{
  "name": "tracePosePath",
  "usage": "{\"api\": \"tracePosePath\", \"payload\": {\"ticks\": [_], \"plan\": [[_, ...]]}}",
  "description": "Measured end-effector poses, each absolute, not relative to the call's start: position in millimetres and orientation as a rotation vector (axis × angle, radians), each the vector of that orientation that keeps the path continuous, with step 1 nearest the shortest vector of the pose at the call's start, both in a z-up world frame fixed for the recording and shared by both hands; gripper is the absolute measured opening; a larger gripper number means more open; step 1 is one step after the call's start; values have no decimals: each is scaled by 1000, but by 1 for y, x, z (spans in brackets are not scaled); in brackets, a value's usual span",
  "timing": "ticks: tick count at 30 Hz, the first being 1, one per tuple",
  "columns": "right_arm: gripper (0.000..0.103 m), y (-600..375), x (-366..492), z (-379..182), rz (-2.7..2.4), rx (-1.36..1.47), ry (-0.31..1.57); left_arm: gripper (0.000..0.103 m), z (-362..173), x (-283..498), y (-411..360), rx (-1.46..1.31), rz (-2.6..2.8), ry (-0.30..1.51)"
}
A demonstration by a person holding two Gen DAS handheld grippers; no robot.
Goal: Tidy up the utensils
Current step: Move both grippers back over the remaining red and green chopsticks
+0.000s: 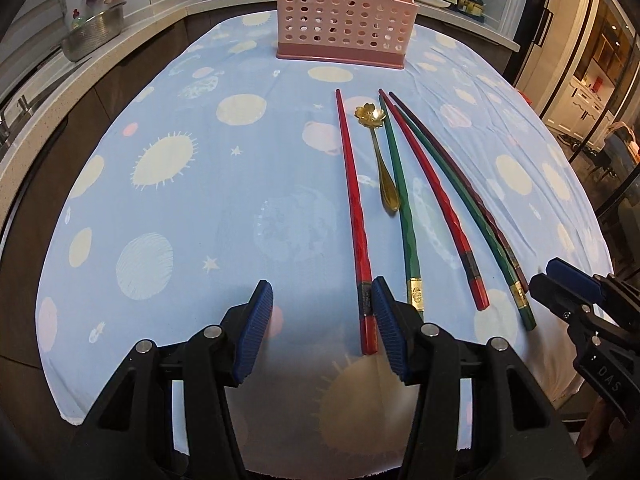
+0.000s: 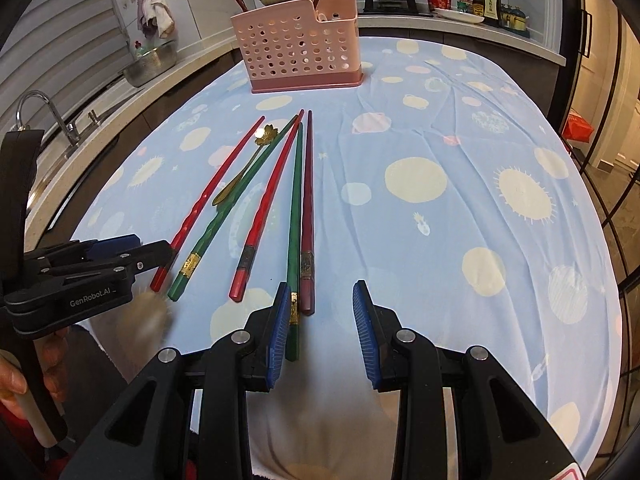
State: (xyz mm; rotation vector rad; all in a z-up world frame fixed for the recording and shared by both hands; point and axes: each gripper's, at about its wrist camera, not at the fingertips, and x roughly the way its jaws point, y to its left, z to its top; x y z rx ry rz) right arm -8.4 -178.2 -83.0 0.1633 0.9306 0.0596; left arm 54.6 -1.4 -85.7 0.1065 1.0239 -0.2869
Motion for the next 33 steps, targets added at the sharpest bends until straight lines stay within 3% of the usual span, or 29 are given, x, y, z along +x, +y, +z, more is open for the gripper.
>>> {"api": "tracePosePath", "payload": {"ticks": [8, 12, 17, 19, 33], "plan": [[32, -180, -7, -84, 66, 167, 933, 46, -91, 44, -11, 152, -296, 1019], [31, -178, -6, -84, 73, 166, 935, 27, -89, 43, -7, 142, -306, 1023], [27, -176, -3, -88, 73, 149, 945, 14, -89, 40, -4, 123, -325, 1035], [22, -177, -2, -90, 76, 153, 949, 13, -89, 39, -3, 116, -332, 1037], [21, -171, 5, -96, 68, 96, 966, 13, -89, 42, -3, 106, -339, 1044]]}}
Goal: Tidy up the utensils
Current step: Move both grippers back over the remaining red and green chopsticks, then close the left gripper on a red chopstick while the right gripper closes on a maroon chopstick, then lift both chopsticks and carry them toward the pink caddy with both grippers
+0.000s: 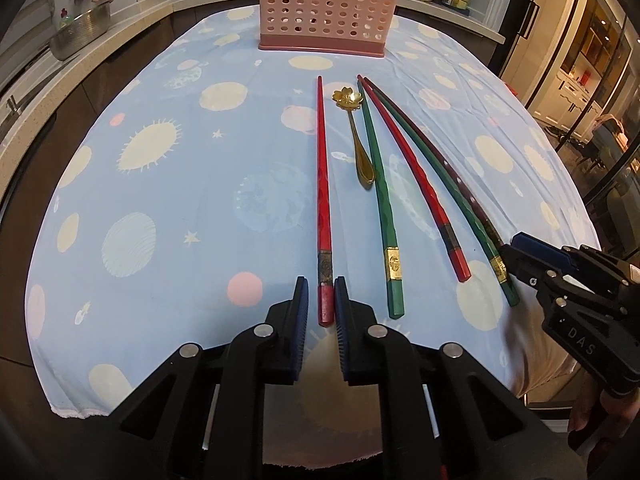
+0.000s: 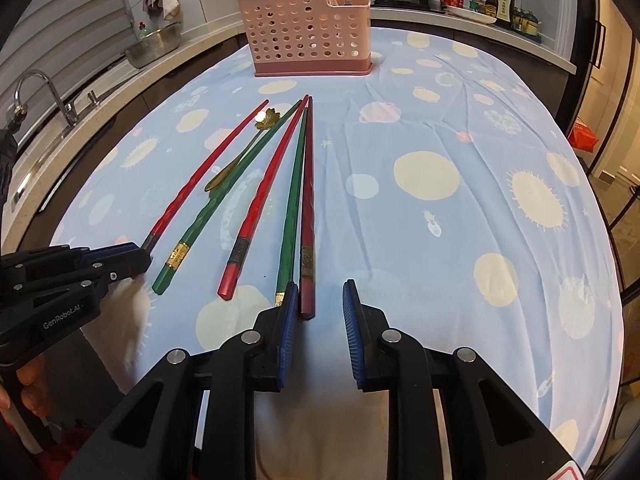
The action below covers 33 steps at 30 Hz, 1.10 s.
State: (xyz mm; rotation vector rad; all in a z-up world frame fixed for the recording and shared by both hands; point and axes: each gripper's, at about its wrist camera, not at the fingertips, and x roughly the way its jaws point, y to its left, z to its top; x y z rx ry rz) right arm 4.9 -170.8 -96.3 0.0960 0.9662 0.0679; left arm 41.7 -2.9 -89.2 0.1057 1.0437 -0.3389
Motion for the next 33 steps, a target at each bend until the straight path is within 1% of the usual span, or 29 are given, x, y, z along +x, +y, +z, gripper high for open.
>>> {"api": "tracePosePath", "payload": {"ticks": [3, 5, 7, 9, 11, 21, 27, 33], "plan": [[21, -171, 3, -97, 69, 90, 957, 13, -89, 42, -3, 107, -338, 1045], [17, -174, 3, -97, 69, 100, 956, 13, -89, 41, -5, 117, -336, 1045], [10, -175, 3, -97, 72, 104, 957, 13, -89, 40, -6, 117, -336, 1045], [7, -175, 3, -97, 76, 102, 959, 9, -89, 40, -6, 113, -338, 1044], [7, -175, 3, -97, 79, 94, 961, 7, -89, 39, -5, 104, -344, 1045], [7, -177, -1, -85, 97, 115, 953, 7, -86, 39, -3, 65, -373, 1057], [7, -183, -2, -62, 100, 139, 903, 7, -71, 39, 1, 45, -390, 1030], [7, -191, 3, -29, 93, 160, 820, 7, -43, 49, 10, 34, -386, 966]]}}
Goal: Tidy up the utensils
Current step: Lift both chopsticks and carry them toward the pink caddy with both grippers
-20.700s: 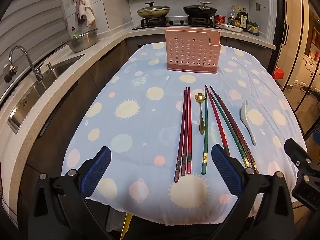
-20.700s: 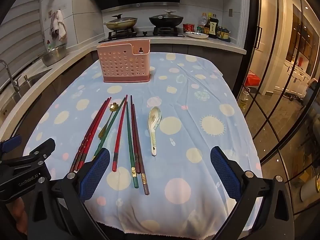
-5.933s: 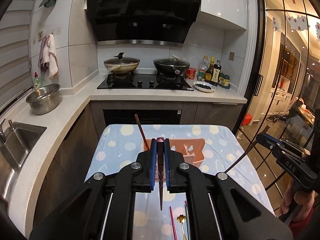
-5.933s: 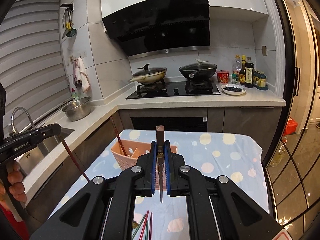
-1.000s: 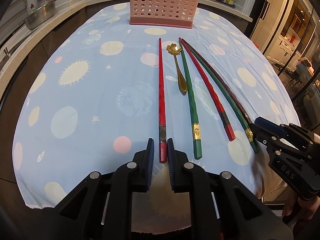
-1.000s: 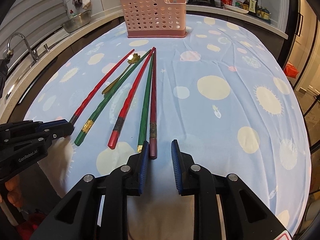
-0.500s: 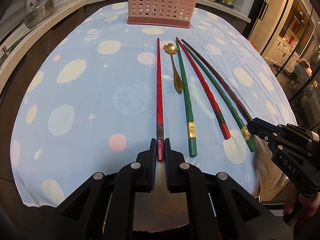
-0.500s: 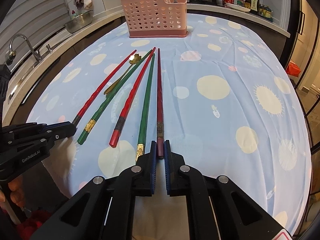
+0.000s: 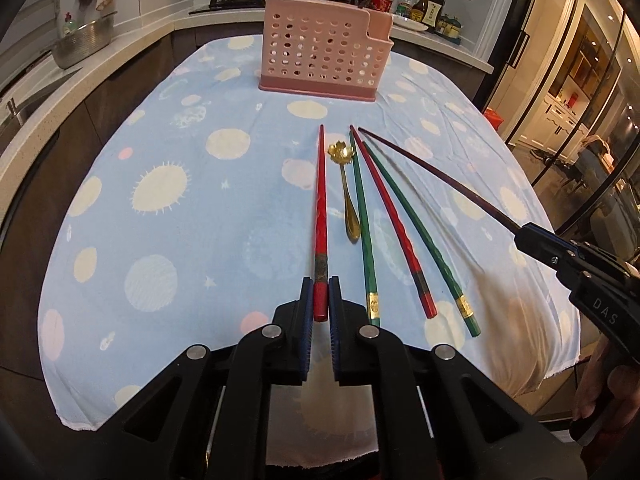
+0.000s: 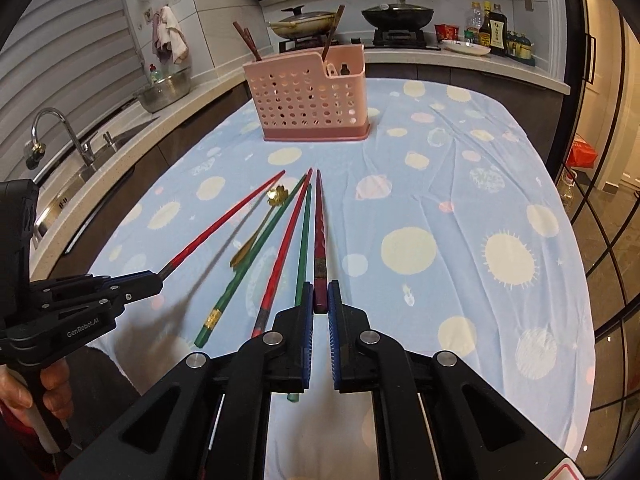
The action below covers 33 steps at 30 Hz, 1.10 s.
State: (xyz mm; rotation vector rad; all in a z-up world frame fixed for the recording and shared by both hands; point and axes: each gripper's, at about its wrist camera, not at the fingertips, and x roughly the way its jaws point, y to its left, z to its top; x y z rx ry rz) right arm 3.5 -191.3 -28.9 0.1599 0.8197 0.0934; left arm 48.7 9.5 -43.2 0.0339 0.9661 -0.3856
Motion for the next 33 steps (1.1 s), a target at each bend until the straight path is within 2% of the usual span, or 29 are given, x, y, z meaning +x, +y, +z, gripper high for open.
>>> {"api": "tracePosePath", "payload": {"ticks": [15, 33], "plan": [[7, -212, 54, 59, 70, 147, 597, 7, 34, 89, 12, 55, -383, 780], [7, -206, 122, 92, 95, 122, 550, 7, 86, 158, 0, 64, -381, 668]]}}
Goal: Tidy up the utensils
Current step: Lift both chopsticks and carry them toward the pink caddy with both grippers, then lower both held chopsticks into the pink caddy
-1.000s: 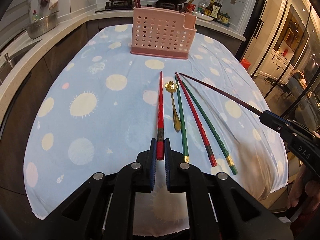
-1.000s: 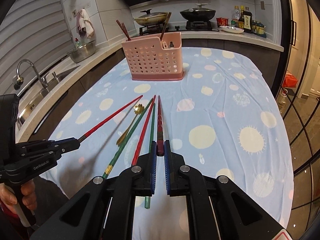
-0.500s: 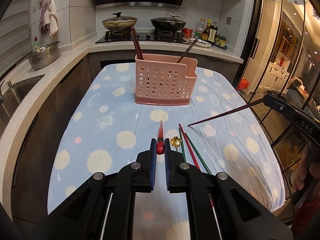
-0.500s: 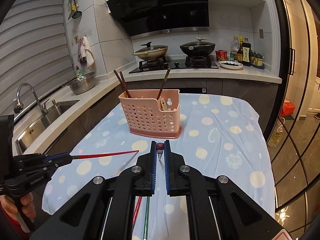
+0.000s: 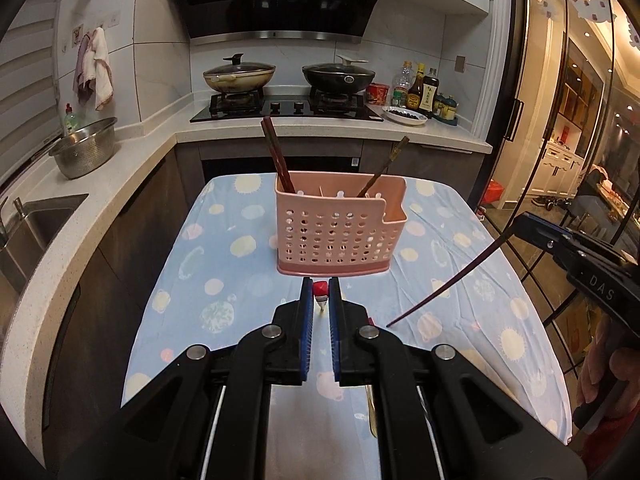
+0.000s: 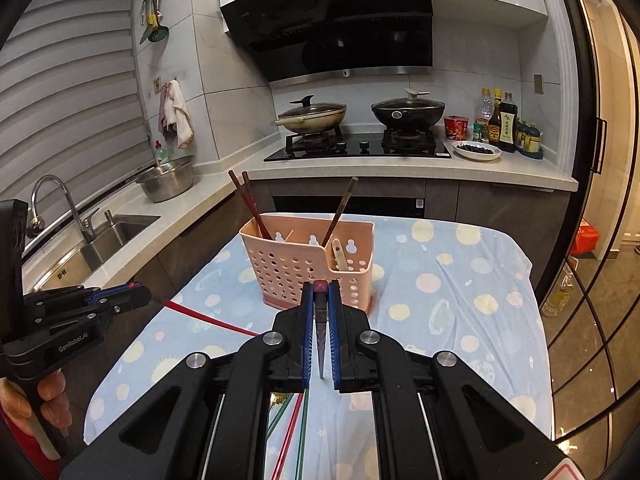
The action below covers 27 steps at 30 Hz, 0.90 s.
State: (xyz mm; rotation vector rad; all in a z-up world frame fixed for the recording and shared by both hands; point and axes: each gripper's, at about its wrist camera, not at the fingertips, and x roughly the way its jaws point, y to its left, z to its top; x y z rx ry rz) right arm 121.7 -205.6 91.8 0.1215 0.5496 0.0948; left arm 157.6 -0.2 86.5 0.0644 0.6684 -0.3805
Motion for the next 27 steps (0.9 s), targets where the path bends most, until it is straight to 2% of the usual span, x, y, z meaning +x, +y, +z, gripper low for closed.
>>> {"api": "tracePosePath", "payload": {"ticks": [12, 27], "plan": [[7, -201, 160, 132, 125, 119, 495, 7, 129, 192, -7, 51, -376, 589], [7, -202, 237, 223, 138, 131, 367, 7, 240, 241, -12, 35, -364, 386]]}}
